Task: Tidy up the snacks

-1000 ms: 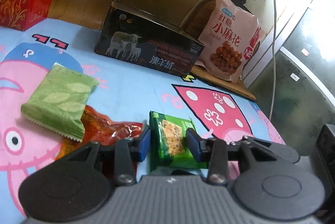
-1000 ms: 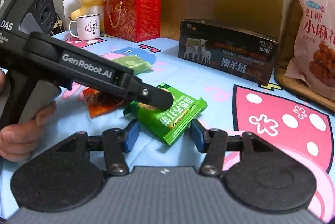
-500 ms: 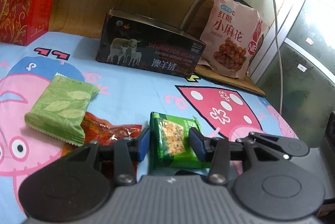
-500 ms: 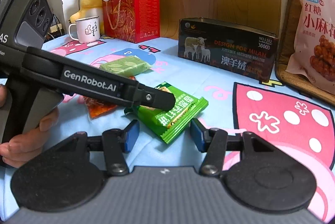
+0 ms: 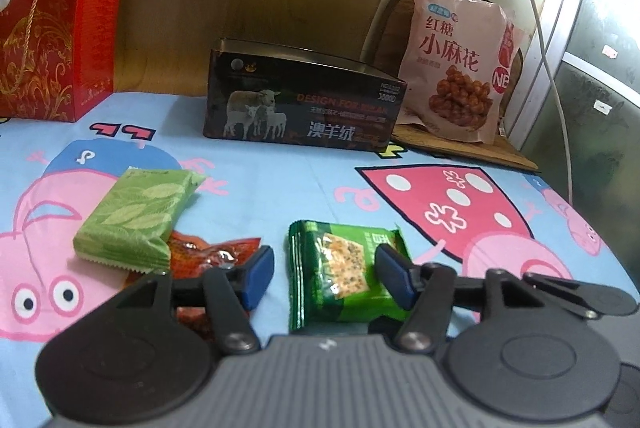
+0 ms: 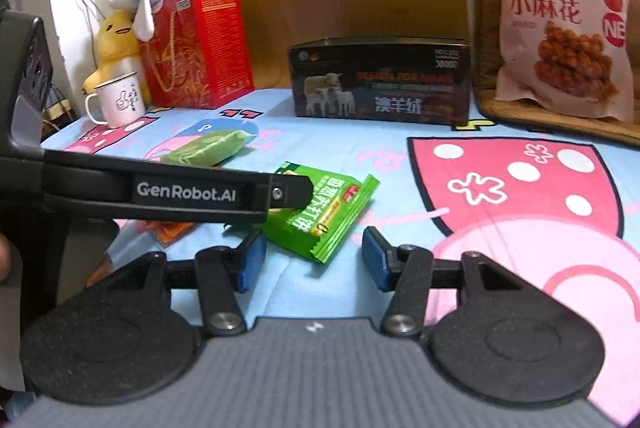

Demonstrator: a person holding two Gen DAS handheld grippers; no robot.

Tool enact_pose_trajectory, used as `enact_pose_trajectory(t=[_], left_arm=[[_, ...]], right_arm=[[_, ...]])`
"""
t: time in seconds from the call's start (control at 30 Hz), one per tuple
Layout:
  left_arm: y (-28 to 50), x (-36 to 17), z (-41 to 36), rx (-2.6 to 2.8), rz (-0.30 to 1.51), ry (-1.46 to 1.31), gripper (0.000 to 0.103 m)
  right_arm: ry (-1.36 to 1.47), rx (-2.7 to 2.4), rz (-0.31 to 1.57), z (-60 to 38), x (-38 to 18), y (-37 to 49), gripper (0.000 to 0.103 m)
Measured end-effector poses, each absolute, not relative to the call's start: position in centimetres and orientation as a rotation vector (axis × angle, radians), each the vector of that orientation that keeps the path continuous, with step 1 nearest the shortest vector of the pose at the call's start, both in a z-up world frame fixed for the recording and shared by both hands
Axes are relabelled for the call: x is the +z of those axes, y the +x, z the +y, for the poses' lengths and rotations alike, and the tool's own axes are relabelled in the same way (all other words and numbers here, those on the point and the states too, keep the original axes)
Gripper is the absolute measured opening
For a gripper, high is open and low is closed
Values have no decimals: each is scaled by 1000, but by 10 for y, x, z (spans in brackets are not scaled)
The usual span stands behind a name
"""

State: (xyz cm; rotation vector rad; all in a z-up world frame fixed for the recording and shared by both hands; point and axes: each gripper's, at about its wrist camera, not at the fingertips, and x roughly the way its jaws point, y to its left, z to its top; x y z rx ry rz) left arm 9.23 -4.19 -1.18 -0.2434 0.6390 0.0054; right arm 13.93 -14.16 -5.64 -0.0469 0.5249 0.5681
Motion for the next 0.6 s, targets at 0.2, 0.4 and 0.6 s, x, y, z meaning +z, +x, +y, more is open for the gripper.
enact_pose_trajectory(t=[0.2, 0.4, 0.6], left_arm=[[91, -11, -46, 25, 633, -209, 62], [91, -11, -46, 28, 636, -211, 64], [91, -10, -46, 34, 636, -204, 67]], right_arm=[[-24, 490, 519, -148, -56, 142, 56], [-34, 480, 519, -144, -56, 140, 57], [-37, 476, 518, -143, -57, 138, 58]])
